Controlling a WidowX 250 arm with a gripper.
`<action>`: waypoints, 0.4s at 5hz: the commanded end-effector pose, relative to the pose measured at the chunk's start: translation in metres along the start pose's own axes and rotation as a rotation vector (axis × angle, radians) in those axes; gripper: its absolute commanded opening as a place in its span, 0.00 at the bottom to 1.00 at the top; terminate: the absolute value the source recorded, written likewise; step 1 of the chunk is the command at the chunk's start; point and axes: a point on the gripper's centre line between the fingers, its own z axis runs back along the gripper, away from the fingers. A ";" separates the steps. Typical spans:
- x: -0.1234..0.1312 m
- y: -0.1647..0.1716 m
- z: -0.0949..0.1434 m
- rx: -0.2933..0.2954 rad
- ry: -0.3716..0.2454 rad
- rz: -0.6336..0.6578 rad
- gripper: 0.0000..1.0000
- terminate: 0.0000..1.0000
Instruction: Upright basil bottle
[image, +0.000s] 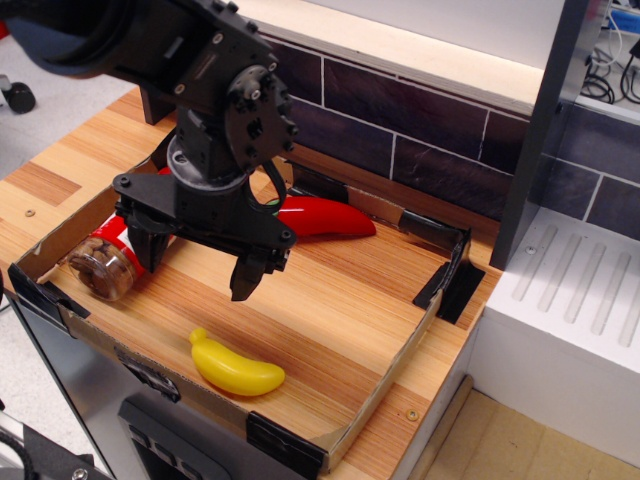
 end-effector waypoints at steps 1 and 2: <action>0.000 0.000 0.000 0.000 0.000 0.000 1.00 0.00; 0.033 0.015 -0.005 -0.024 -0.060 0.034 1.00 0.00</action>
